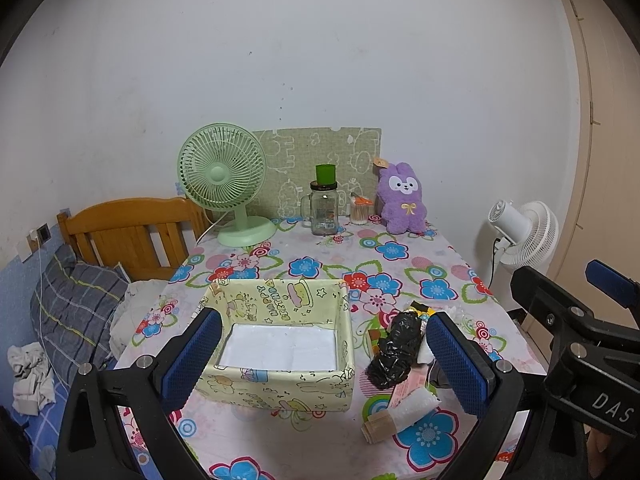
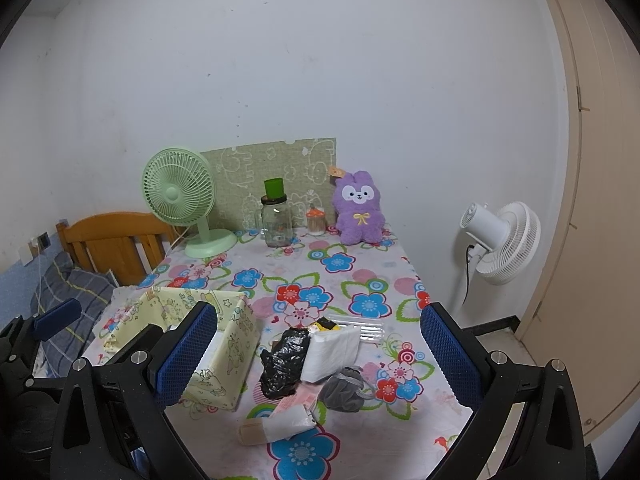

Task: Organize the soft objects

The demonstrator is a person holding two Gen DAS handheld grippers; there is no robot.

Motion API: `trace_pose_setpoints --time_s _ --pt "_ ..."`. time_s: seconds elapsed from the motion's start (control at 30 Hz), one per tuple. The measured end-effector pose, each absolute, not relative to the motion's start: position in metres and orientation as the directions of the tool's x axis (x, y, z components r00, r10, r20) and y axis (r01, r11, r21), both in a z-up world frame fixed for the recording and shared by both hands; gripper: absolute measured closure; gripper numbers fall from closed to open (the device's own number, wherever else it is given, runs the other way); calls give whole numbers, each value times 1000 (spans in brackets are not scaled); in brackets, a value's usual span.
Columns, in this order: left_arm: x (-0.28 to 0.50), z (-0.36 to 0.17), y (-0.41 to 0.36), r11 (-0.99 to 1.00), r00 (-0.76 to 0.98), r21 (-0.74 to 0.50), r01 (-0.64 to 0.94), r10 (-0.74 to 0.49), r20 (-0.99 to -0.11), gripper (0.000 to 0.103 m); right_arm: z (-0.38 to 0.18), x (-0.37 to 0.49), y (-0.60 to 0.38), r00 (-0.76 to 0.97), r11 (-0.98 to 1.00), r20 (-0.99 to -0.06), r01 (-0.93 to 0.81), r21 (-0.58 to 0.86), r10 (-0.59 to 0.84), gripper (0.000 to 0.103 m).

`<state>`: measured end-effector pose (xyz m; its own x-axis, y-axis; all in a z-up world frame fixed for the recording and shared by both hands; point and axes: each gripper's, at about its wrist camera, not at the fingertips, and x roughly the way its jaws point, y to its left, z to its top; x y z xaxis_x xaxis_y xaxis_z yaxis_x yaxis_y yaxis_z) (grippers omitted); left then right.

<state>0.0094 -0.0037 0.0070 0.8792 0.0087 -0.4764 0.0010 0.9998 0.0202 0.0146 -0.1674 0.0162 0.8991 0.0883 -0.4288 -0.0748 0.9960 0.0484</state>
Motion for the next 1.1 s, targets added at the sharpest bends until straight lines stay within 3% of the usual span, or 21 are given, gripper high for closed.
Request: trace_pose_setpoints --time_s 0.57,1.1 --pt "17 -9 -22 1000 871 21 -1 12 -490 1 10 19 -169 901 994 -420 -97 49 108 2" --pt "34 -54 -56 999 835 -4 34 -31 -549 4 -38 40 -192 874 989 -463 -123 77 145 3"
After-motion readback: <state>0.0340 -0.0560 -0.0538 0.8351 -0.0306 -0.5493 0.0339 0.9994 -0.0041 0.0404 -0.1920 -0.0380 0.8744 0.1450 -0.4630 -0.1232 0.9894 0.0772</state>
